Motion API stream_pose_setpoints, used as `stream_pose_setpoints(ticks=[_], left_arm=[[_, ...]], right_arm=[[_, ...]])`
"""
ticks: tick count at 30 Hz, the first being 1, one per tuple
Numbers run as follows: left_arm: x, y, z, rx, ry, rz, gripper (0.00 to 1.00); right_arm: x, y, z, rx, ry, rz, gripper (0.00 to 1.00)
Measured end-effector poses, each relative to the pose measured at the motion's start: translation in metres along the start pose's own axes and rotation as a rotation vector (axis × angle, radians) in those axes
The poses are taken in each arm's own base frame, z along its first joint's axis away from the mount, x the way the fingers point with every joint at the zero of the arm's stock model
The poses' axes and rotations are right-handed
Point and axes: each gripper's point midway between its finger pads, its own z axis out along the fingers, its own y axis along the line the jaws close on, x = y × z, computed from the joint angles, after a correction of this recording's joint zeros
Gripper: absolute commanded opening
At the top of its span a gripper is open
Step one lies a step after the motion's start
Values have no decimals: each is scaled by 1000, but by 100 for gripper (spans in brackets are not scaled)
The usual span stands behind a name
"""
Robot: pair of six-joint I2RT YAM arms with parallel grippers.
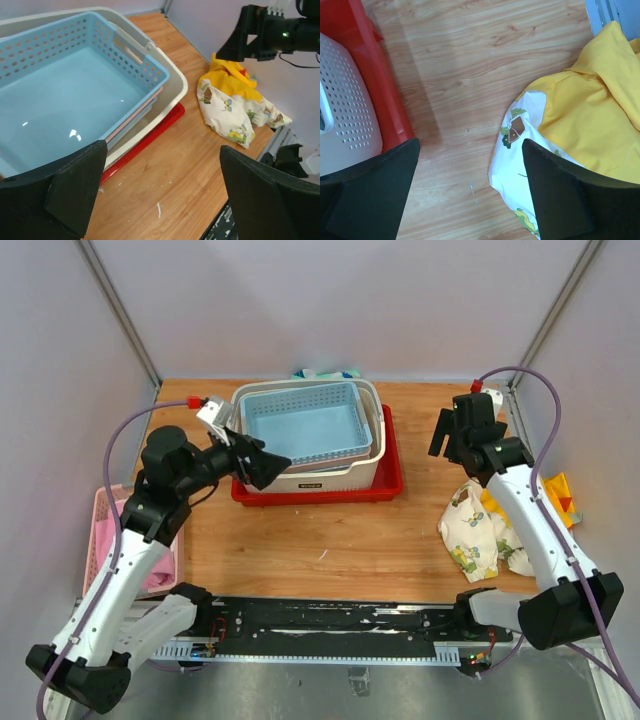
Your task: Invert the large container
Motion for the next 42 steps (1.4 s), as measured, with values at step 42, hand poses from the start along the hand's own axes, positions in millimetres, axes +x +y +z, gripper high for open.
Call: stream_pose_setpoints(ticks=[42], left_arm=[[34,1,5,-281,74,-157,99]], right_arm=[[-53,212,-9,-366,-104,-393,67]])
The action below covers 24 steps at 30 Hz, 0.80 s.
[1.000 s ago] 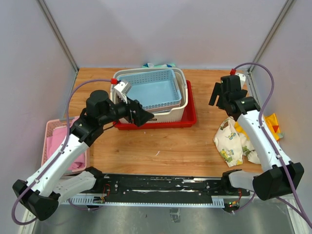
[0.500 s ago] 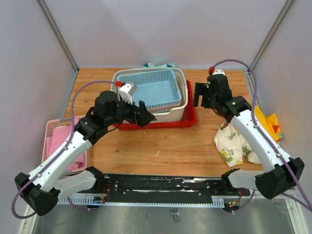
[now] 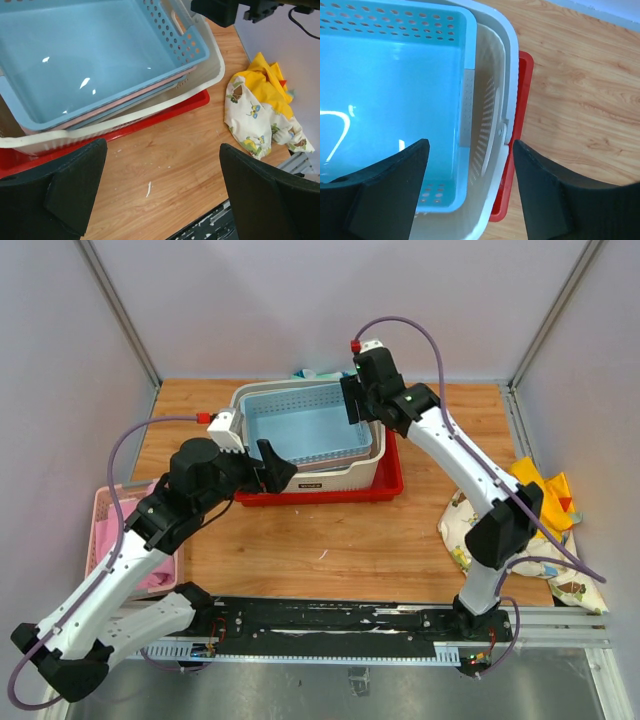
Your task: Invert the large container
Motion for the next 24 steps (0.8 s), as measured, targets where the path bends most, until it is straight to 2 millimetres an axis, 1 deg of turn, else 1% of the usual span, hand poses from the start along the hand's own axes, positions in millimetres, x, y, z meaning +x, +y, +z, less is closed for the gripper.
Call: stream_pose_setpoints(ticks=[2,4,5,11,13,18,19,21,24], left_arm=[[4,3,2,-11,12,-8,99],[6,4,5,-20,21,-9,99],[8,5,6,-25,25,-9,99],[9,5,6,-23,30,-8,99],[10,5,7,-20,37,-8,99],[20,6,12,-18,68,-7,99],[23,6,14,-16,78,-7,99],[25,6,16,-13,87,-7,99],[28,6,20,-13,99,-8,99]], right_arm=[[5,3,17,13,35,-36,61],[8,6,30,20,59,-59,56],[9,7,36,21,67,-69,54],[24,13,56,18,122,-95,50],[29,16,61,10,137,-98,46],[35,17,66,-29,164,-85,24],[35,16,67,-37,166,-80,18],[36,14,68,-48,171,-69,2],[34,12,67,-46,168,-40,0]])
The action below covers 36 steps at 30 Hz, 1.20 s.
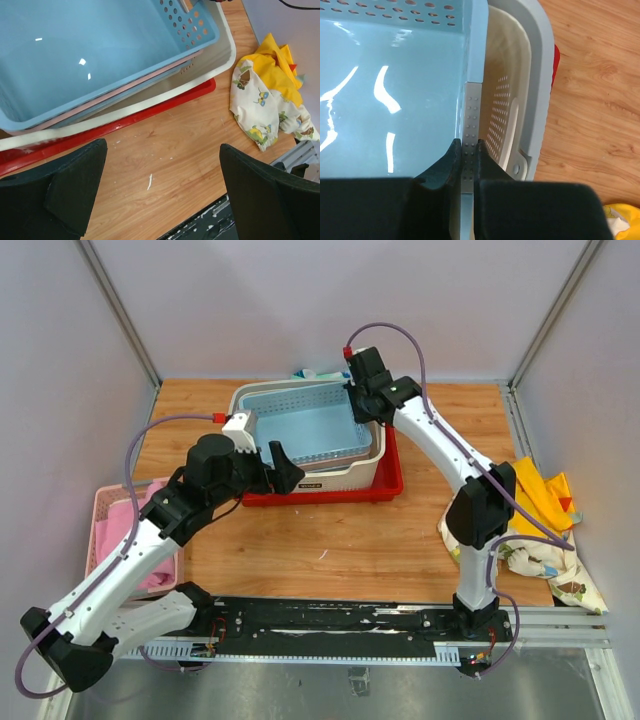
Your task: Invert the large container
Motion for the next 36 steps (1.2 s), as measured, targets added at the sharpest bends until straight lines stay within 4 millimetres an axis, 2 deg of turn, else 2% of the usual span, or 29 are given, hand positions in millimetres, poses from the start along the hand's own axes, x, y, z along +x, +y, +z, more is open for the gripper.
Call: stream_pose_setpoints(ticks=[4,7,10,11,12,16,19,20,24,27,29,31,33,36], left_arm=[[-1,-1,2,5,-3,3,99],[-6,-4,0,4,-1,5,99],[-28,-17,-6,25,-29,4,99],[-40,-24,-10,44,-53,4,99],[-50,-32,-14,64,-75,4,99],[-85,-59,-35,152,-152,8,99],[-93,-71,-35,196,-157,14,99],[-93,-73,-33,205,-148,15,99],[-79,-75,-10,218,-75,20,99],[-62,-71,16,201,-1,35,99],[-44,-78,32,207,56,68,98],[-25,-97,44,245,115,120,99],[-3,-126,54,314,176,188,98],[34,-164,64,421,264,278,98]], right_arm=[[-7,-1,-10,-6,-24,13,0],[-22,-5,-33,-13,-83,29,0],[-44,-14,-70,-6,-175,49,0],[-55,-22,-93,4,-229,60,0],[-58,-23,-99,6,-241,63,0],[-77,-48,-150,64,-358,112,0],[-86,-77,-183,119,-437,182,0],[-86,-93,-193,146,-457,214,0],[-66,-167,-219,305,-482,367,0],[-27,-224,-225,440,-446,501,0],[5,-252,-225,522,-396,574,0],[37,-273,-225,592,-338,639,0],[64,-289,-227,651,-285,687,0],[92,-307,-233,708,-250,758,0]])
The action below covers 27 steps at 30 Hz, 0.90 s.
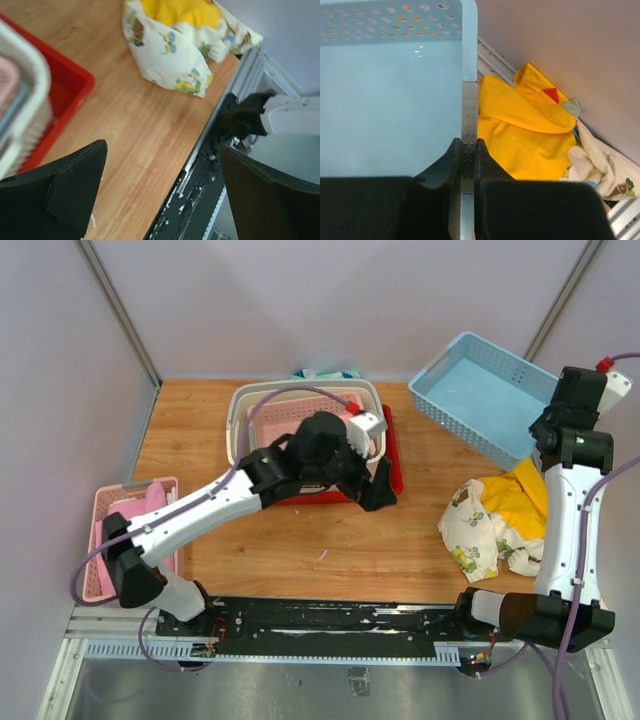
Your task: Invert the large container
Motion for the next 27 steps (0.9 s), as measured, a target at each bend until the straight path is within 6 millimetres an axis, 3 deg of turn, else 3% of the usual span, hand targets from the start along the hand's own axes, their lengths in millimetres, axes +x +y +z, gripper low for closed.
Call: stream_pose_setpoints(ticks=[3,5,9,13,18,22,27], left_arm=[[31,-23,35,106,97,37,98],[49,-24,59,138,155,33,98],[85,-1,122,111,258,19,98],[108,32,158,43,311,-14,98],[92,75,165,21,260,-112,99],[70,136,157,-65,170,-193,99],[63,211,127,-230,115,-290,99]], right_arm=[[2,-31,3,69,1,76,0],[0,-46,2,99,-6,113,0],[-3,-61,4,130,-10,147,0],[2,-63,7,127,4,152,0],[18,-57,14,91,52,142,0],[36,-46,23,37,109,136,0],[56,-27,35,-35,181,107,0]])
